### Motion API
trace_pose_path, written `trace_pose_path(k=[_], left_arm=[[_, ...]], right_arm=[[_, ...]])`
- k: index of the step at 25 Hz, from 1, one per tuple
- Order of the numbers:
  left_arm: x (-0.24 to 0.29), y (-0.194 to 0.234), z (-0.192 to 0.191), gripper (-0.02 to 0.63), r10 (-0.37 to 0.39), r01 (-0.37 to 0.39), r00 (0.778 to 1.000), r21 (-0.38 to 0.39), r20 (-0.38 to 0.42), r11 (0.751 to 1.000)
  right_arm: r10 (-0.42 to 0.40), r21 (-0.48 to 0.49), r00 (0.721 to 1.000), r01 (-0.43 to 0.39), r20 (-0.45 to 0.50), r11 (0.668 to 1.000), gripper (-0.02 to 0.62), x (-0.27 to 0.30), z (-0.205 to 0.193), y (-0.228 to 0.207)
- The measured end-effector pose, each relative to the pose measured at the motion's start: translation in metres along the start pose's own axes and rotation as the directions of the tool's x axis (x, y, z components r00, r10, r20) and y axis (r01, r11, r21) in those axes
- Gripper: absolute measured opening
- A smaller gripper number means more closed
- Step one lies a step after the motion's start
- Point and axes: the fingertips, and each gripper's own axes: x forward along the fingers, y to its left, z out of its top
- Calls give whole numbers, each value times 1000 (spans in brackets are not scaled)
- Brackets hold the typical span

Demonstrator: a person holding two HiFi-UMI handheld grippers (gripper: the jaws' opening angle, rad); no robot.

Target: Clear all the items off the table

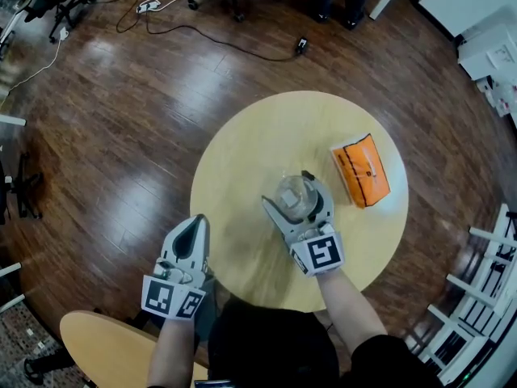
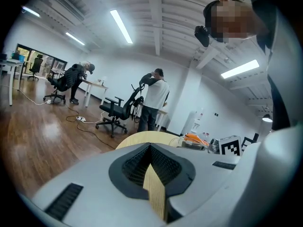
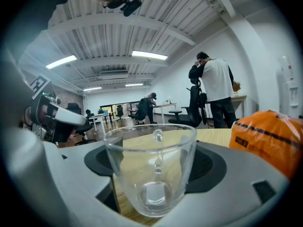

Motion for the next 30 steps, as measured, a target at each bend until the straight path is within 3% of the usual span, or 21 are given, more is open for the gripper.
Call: trace_pose_path(k=[6, 9, 11, 18, 26, 30], left_arm=[[-1, -4, 1, -8, 11, -11, 1000, -5, 22, 1000], [0, -6, -1, -8, 18, -17, 1000, -5, 25, 1000], [0, -9, -3, -8, 17, -16, 1000, -7, 23, 1000], [-4, -15, -1, -8, 21, -21, 999, -14, 29, 1000], [-7, -30, 22, -8, 9, -8, 995, -14, 103, 1000], [-15, -36, 49, -8, 7, -6, 988, -8, 154, 1000]], right_arm=[[17, -80, 998, -22, -62, 997, 417, -12, -21, 4], [52, -46, 994, -56, -99, 997, 426, -11, -28, 6], [75, -5, 992, -76, -105, 997, 482, -10, -30, 7], [72, -16, 993, -74, -95, 997, 482, -25, -23, 10], [37, 72, 999, -34, -32, 997, 482, -60, 12, -3], [22, 104, 999, -25, 26, 994, 482, -84, 48, -11]])
